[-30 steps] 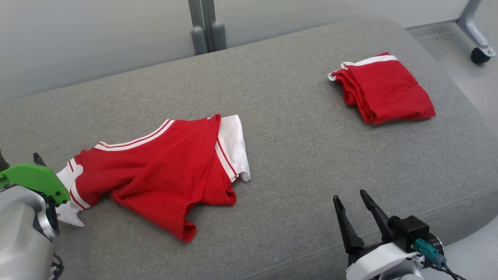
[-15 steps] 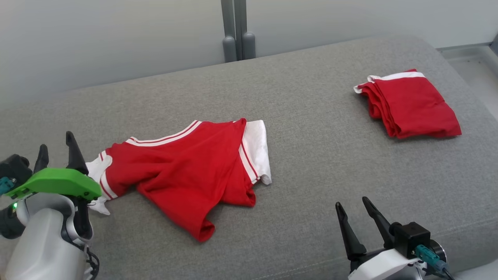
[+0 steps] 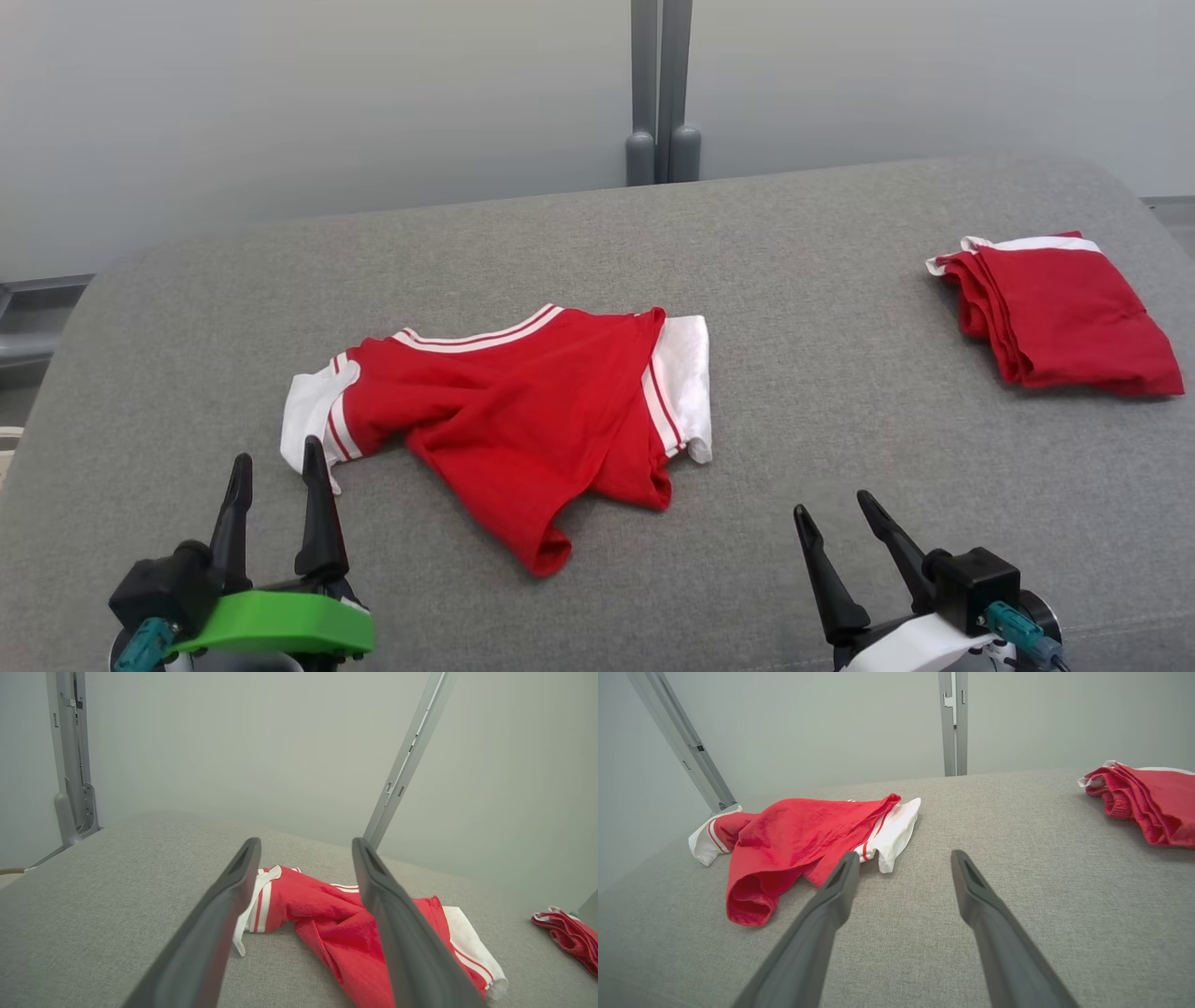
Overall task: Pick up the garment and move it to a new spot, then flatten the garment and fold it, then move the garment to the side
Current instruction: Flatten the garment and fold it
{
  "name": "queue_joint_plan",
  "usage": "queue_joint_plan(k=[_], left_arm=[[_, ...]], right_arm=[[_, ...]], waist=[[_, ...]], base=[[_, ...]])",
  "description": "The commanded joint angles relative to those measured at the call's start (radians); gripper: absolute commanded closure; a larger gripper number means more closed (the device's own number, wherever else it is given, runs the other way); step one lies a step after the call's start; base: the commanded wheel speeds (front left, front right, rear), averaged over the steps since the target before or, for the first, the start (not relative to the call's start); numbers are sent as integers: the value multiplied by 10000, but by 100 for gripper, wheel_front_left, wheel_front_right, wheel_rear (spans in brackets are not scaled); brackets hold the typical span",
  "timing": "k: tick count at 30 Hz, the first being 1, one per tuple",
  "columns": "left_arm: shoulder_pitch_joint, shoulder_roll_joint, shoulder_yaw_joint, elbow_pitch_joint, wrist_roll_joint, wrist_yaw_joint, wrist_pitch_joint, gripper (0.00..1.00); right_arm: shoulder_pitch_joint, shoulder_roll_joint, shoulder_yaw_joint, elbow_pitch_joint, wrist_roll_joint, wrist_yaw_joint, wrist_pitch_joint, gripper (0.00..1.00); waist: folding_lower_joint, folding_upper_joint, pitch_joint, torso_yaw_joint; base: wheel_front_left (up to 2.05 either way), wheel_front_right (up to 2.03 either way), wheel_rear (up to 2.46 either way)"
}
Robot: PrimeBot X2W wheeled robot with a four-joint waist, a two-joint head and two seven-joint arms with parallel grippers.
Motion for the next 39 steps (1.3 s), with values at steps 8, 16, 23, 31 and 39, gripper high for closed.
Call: queue_joint_plan(k=[8,16,23,31,39], left_arm=[[1291,-115,-256,-985,911,194,-4,0],[1918,-129,-561,-1073,1379,255,-3,0],[2029,-128,-1033,-681,1540,222,-3,0],[1827,-130,-1486,-465,1665,188,-3,0],[1541,-130,-1972,-37,1914,85,4,0]], right_arm=[[300,-17,-10,29,149,-5,-21,0],[326,-17,317,208,-10,-5,141,0],[-642,-13,1595,1385,-34,-5,1363,0],[-1847,-26,2459,2826,664,-5,1723,0],[-2630,-23,3298,4171,1520,-5,1506,0]], waist=[[0,0,-336,861],[0,0,-388,1707],[0,0,-380,2630],[0,0,-200,3343],[0,0,17,3998]], base=[[0,0,0],[0,0,0],[0,0,0],[0,0,0],[0,0,0]])
